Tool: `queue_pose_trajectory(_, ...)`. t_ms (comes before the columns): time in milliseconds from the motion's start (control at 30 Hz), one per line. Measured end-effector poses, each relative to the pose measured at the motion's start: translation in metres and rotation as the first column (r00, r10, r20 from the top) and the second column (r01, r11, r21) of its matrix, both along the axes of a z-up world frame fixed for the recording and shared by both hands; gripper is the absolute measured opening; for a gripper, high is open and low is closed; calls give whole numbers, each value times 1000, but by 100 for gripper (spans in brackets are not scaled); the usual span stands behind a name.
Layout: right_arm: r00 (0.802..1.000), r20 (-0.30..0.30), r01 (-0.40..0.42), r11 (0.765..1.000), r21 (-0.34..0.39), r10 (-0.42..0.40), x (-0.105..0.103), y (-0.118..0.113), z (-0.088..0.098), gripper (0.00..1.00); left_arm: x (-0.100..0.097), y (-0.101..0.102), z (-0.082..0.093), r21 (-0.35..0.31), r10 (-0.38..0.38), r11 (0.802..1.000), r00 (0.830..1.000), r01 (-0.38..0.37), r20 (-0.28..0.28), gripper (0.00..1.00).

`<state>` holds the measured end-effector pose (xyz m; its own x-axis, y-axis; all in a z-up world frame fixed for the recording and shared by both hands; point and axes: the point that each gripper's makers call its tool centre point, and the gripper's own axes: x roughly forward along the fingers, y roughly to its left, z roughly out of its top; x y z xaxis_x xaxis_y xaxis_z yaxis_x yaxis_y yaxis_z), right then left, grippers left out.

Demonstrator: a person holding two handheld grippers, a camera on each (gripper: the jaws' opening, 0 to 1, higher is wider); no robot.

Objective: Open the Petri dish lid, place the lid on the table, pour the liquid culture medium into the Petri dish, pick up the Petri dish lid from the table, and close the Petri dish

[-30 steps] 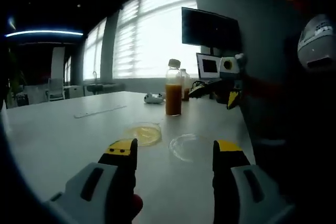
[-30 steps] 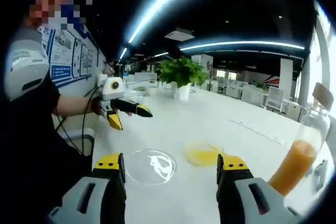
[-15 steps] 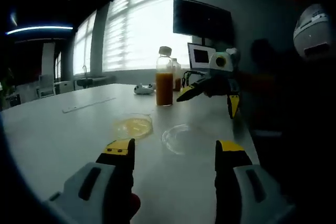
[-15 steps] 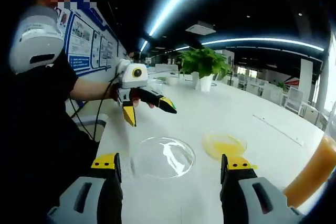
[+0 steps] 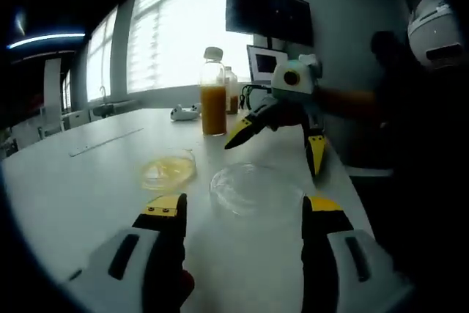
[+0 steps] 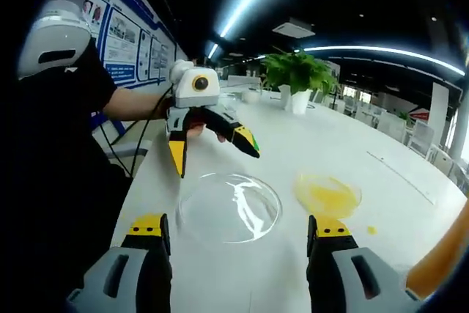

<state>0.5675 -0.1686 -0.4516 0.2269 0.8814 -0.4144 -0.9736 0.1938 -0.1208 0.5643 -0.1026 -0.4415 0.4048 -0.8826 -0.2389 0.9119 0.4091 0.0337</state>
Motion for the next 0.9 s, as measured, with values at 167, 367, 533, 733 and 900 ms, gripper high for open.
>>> queue_pose_trajectory(167,1000,-5,-18,1000,-8,18,0,6,-4,70,-5,-9,-5,27,-22,999,1000,22,3,56)
queue_pose_trajectory(367,999,-9,-36,999,-20,36,1,15,-9,68,-4,-19,-13,57,-47,997,999,47,-2,58)
queue_pose_trajectory(533,999,-6,-41,999,-30,41,2,19,-11,65,-3,-24,-20,66,-62,996,998,62,-9,58)
queue_pose_trajectory(733,998,-20,-53,998,-41,52,0,22,-16,61,-3,-27,-22,79,-72,994,997,72,-7,58)
queue_pose_trajectory(900,998,-19,-52,998,-42,52,0,22,-17,59,-1,-27,-20,57,-77,995,997,77,-16,56)
